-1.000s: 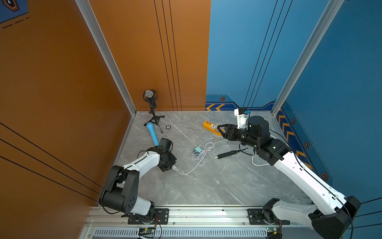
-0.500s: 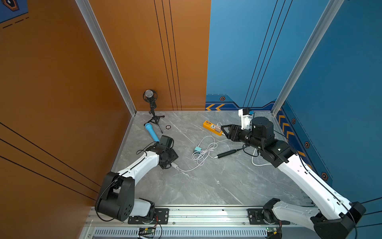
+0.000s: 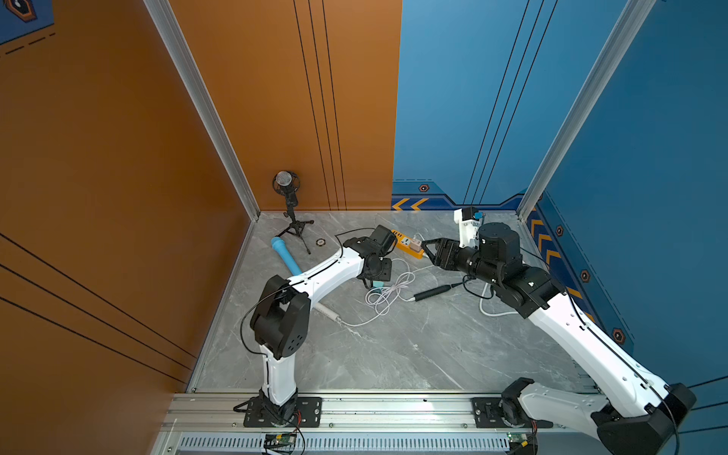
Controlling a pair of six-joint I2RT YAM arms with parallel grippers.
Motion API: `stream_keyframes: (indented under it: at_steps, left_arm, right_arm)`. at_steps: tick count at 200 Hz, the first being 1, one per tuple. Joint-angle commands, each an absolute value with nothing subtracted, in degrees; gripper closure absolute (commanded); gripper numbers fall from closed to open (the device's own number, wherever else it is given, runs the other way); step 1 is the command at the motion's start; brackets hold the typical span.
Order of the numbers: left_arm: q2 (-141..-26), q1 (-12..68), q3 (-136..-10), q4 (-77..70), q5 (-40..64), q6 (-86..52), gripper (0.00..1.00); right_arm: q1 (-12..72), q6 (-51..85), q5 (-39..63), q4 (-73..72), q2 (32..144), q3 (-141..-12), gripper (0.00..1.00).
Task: Charge the electric toothbrush
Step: Pick up the plug from the center of the board.
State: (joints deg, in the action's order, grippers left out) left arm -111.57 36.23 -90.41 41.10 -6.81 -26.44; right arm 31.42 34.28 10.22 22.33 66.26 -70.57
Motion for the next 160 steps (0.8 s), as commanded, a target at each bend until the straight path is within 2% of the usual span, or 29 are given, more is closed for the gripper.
stream_keyframes:
  at_steps: [1,39,122,138,160]
  left_arm:
    - [-116.3,36.2,-94.9,46.4,-9.8,-19.3,0.39]
    - [-120.0,36.3,-95.9,46.7,-11.6,-17.8,0.38]
    - [-124.1,36.5,-93.5,46.7,-8.5,-16.6,0.37]
    - [-124.3,36.6,-93.3,46.6,-8.7,-16.8,0.44]
    - [-123.2,36.6,-93.5,46.5,-8.8,-17.3,0.64]
  right_arm:
    - [31.0,33.2,9.3,24.5,63.7,-70.8,0.40]
    - [30.9,33.2,8.5,25.0,62.3,-70.2,0.40]
    - [31.0,33.7,9.3,25.0,63.2,-70.9,0.40]
    - [31.0,33.8,9.1,25.0,63.1,-70.8,0.40]
    - [31.0,34.4,8.7,25.0,63.2,-70.8,0.40]
